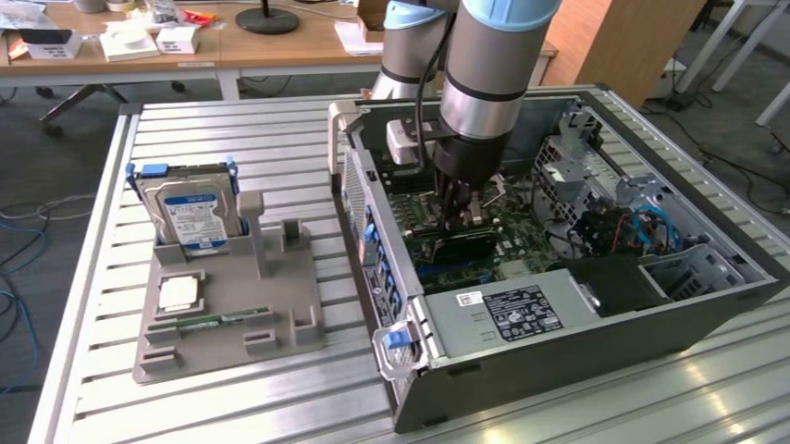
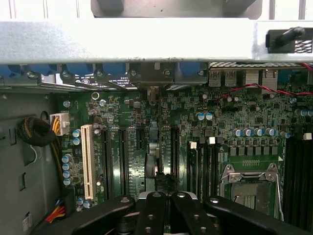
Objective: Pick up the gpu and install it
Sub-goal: 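Press down on the gpu until it lock into place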
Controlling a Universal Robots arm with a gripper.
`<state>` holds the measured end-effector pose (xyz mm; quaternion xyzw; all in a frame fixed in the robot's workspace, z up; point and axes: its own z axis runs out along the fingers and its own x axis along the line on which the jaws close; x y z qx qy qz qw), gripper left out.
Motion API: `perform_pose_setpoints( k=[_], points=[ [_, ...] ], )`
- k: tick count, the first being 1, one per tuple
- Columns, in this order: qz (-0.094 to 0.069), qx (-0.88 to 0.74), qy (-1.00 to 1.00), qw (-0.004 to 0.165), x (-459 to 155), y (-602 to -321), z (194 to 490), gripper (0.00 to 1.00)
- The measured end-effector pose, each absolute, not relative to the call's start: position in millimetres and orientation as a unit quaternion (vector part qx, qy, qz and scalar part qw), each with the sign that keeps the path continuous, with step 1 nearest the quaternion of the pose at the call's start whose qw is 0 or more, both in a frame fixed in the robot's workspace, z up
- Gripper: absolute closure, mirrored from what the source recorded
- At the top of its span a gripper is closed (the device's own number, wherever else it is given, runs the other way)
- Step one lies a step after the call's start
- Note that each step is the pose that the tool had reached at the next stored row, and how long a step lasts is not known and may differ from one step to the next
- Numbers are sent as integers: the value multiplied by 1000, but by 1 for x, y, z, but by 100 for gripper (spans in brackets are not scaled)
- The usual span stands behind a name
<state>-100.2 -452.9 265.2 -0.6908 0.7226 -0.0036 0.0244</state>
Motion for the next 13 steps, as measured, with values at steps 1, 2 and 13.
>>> perform_pose_setpoints(
  k=[1,2,13],
  points=[
    [-4,-691,723,25,-100,-453,265,90],
    [-4,-691,723,25,-100,-453,265,90],
    [-4,-691,723,25,-100,-453,265,90]
  ],
)
